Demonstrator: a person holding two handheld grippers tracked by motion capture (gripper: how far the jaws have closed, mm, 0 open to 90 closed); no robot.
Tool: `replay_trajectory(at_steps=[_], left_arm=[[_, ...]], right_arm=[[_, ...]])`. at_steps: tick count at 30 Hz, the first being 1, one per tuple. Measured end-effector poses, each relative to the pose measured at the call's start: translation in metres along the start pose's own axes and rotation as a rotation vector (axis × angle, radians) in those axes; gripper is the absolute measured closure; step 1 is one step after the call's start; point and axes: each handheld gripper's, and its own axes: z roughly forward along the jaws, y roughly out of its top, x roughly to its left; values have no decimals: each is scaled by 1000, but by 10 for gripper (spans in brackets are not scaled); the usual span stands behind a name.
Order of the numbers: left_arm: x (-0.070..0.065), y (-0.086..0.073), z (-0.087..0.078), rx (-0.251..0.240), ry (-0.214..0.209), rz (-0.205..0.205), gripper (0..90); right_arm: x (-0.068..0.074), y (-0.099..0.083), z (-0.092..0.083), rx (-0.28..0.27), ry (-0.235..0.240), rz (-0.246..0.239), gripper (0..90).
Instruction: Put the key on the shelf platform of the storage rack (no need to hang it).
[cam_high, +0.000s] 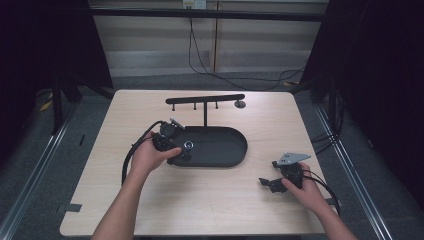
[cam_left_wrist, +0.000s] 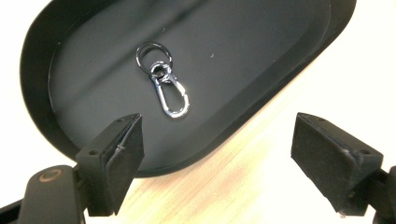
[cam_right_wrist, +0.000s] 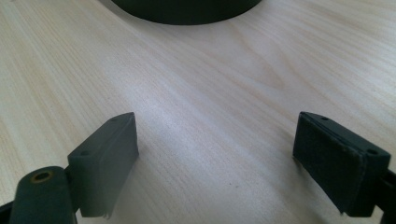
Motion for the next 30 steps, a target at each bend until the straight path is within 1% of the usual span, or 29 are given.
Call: replay_trajectory(at_steps=[1,2,6,8,10,11,12,16,17,19,20,21,26,27,28,30], left_arm=[[1,-1,-1,1,-1,2,171],[1,-3,-2,0,-8,-6,171],[3,-7,-5,1,-9,-9,171],[4,-10,-7,-6,-10,-19,172],[5,-12,-8,-4,-12,-18,172],[5,-13,-8,-4,-10,-23,173],[5,-15,-9,-5,-2,-18,175],[7,-19,-10,-8,1,-20,178],[7,-20,-11,-7,4,-14,180],[8,-23,-12,-7,4,-18,184],[10,-26,-13,-15,2,-25,185],[10,-26,-13,-15,2,-25,188],[14,-37,-14,-13,6,-24,192],[14,-37,-14,-13,6,-24,192],[15,-41,-14,-13,8,-26,192],[16,-43,-14,-14,10,-29,193]], right_arm=[[0,0,0,0,0,0,134],[0,0,0,0,0,0,134],[0,0,0,0,0,-1,134],[0,0,0,0,0,0,134],[0,0,0,0,0,0,134],[0,0,0,0,0,0,134],[0,0,0,0,0,0,133],[0,0,0,0,0,0,134],[0,0,0,0,0,0,134],[0,0,0,0,0,0,134],[0,0,0,0,0,0,134],[0,0,0,0,0,0,134],[0,0,0,0,0,0,134],[0,0,0,0,0,0,134],[0,0,0,0,0,0,134],[0,0,0,0,0,0,133]])
